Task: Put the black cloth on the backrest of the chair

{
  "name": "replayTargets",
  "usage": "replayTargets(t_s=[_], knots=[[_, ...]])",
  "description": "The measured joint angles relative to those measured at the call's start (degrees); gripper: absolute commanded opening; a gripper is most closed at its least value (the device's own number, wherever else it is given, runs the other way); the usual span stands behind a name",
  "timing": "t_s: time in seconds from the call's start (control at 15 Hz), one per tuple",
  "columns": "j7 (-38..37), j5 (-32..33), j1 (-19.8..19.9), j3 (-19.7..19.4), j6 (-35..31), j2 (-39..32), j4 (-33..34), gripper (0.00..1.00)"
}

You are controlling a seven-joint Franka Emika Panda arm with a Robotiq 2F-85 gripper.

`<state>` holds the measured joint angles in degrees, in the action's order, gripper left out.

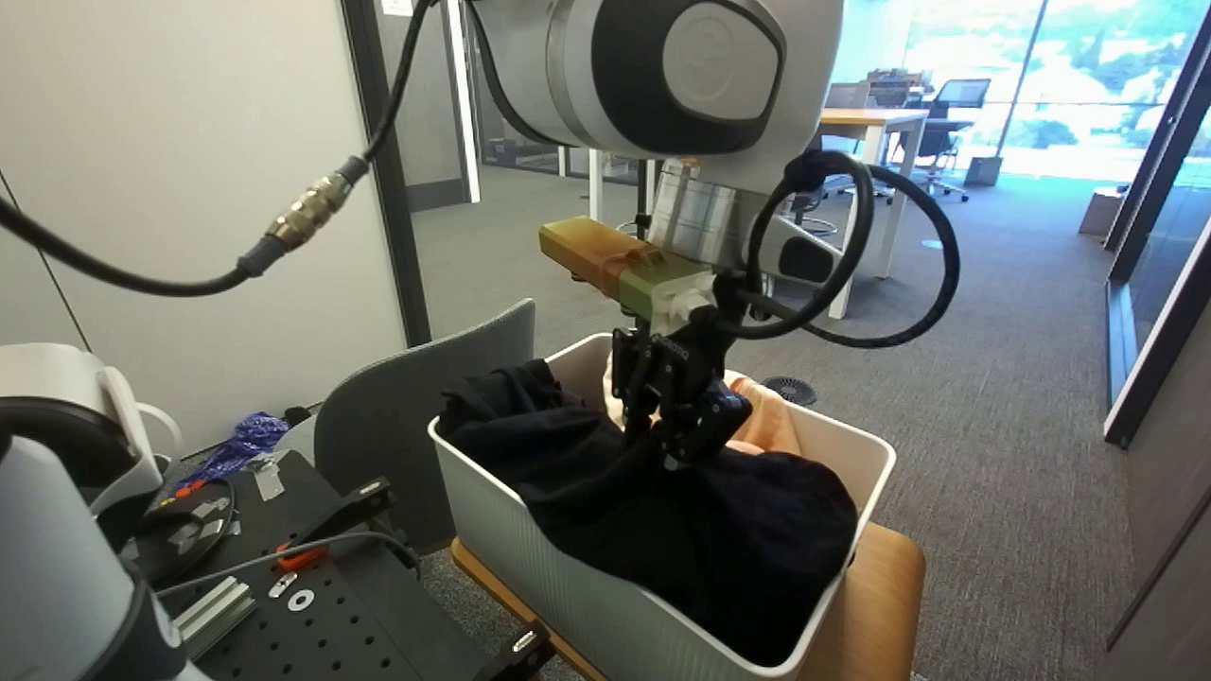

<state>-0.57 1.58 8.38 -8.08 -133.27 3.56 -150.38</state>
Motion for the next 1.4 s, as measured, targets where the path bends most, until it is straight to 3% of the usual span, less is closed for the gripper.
replayTargets(t_s=[0.07, 0.2, 0.87, 1.4], knots=[[0.0, 0.0, 0.0, 0.0, 0.0, 0.0, 0.0, 0.05], [0.0, 0.0, 0.0, 0.0, -0.1, 0.0, 0.0, 0.00], [0.2, -0.8, 0.0, 0.0, -1.0, -0.5, 0.0, 0.03], [11.0, -12.7, -3.9, 2.0, -0.7, 5.5, 1.1, 0.03]])
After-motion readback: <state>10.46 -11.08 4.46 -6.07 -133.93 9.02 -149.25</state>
